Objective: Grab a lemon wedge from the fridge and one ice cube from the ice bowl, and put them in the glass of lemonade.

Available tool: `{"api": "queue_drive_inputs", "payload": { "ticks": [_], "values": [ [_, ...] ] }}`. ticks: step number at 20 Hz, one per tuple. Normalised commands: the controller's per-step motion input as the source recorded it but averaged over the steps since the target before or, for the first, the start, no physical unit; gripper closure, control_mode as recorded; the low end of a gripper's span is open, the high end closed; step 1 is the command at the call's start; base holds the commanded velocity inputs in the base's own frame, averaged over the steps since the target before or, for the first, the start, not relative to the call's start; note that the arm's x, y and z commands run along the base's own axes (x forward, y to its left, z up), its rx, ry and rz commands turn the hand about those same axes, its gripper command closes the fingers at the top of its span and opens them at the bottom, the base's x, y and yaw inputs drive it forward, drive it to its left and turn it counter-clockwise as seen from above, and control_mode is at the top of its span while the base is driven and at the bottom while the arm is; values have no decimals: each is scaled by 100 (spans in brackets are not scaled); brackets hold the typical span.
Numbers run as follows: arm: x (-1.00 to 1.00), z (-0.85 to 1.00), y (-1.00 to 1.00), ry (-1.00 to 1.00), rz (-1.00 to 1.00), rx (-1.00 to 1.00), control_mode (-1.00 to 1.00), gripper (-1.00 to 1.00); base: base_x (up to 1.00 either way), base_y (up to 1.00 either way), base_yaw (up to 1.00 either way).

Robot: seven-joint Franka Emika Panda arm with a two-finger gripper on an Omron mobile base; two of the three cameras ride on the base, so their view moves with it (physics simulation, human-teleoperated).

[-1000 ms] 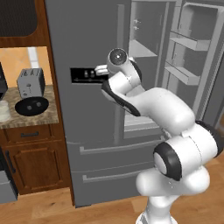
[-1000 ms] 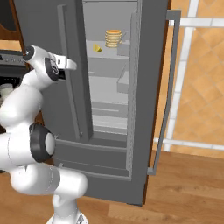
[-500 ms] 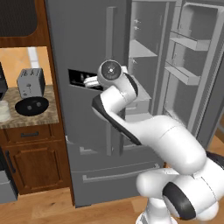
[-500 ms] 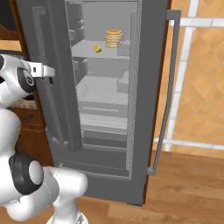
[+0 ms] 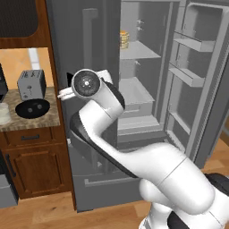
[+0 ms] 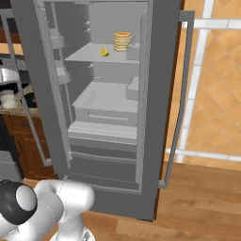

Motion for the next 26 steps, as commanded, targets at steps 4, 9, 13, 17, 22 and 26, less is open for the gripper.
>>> {"api": "queue_drive_inputs", "payload": {
  "ticks": [4,9,13,17,22,26],
  "values": [
    [-82,39,45,-2,7,-4,-100,100,0,0,0],
    [-63,65,-54,-7,4,10,-100,100,0,0,0],
    [-14,72,-99,5,0,20,-100,100,0,0,0],
    [60,32,-100,29,1,21,-100,100,0,0,0],
    [100,-12,-100,27,16,31,-100,100,0,0,0],
    [92,-16,-82,16,25,20,-100,100,0,0,0]
  ]
}}
